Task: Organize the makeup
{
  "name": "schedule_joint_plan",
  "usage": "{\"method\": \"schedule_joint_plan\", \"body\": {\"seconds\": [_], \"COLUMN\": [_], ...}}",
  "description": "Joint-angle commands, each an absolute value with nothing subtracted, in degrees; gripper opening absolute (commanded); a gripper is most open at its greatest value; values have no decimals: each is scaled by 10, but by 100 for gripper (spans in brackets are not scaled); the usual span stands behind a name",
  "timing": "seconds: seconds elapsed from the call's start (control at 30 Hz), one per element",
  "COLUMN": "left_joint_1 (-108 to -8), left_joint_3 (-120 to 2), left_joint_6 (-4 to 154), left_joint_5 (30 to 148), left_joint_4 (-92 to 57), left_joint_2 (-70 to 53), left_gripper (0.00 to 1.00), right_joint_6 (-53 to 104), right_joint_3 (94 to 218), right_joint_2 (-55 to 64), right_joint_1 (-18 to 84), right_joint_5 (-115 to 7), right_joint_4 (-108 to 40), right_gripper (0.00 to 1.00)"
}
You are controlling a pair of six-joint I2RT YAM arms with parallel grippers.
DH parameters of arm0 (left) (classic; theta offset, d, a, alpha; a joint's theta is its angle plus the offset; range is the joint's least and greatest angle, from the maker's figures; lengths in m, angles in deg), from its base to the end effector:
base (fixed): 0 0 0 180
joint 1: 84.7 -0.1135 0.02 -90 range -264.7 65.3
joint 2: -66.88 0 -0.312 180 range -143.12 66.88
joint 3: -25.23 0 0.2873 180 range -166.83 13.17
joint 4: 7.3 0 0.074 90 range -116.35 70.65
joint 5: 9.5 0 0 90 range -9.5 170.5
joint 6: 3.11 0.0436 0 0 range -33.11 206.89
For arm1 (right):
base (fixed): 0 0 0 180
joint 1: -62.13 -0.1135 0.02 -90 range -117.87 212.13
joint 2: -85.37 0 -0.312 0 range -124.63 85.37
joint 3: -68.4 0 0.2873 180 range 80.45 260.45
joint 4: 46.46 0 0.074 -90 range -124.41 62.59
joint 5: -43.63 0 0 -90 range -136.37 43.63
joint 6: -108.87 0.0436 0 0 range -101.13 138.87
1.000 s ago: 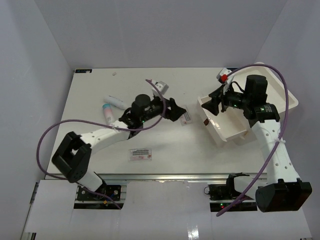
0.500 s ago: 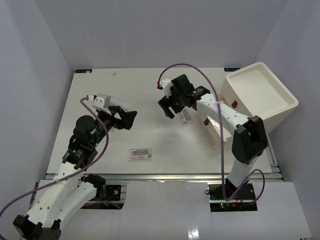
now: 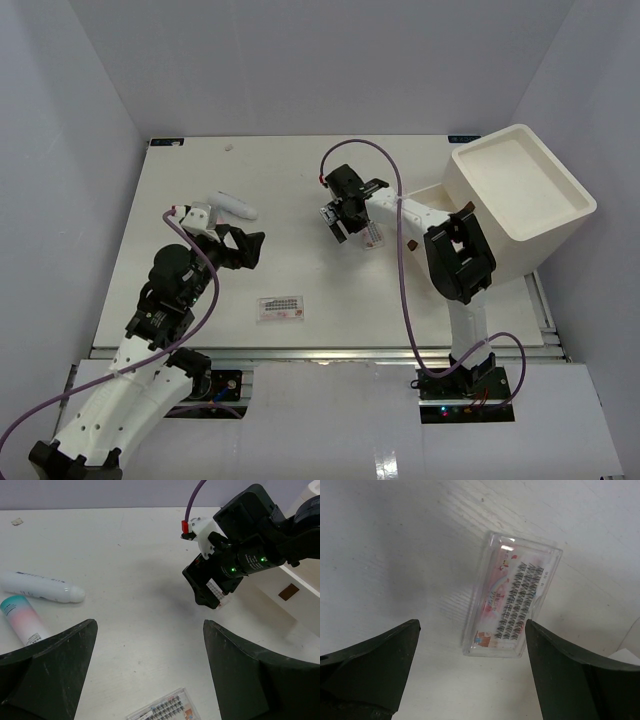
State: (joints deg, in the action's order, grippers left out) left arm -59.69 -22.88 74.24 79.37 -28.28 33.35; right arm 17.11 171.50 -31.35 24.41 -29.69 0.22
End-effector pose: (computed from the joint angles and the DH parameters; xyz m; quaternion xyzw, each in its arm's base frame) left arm 0.1407 -0.0647 0.3451 0.0737 0.7418 -0.2082 0.6332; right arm 0.4007 0.2941 0.2240 -0.2880 0.9127 -0.0551 0.2845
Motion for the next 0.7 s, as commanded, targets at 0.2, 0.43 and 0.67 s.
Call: {"method": "schedule_joint_plan", "body": {"seconds": [0.2, 0.43, 0.67], "left_joint_1": [-596, -596, -596], "left_joint_3": [-228, -228, -227], "left_joint_6": [749, 750, 750], "left_joint_5": [787, 787, 784], "left_joint_4": [-277, -277, -277], "left_joint_2": [344, 344, 344], "left_gripper": [98, 98, 98], "right_joint_6": [201, 208, 222], "right_joint_3": [1748, 1755, 1764], "right_joint_2": [-342, -351, -368], "right_joint_1": [271, 286, 306], "right_joint_5": [-270, -269, -321], "right_joint_4": [3, 4, 13], "right_gripper": [93, 93, 92]}}
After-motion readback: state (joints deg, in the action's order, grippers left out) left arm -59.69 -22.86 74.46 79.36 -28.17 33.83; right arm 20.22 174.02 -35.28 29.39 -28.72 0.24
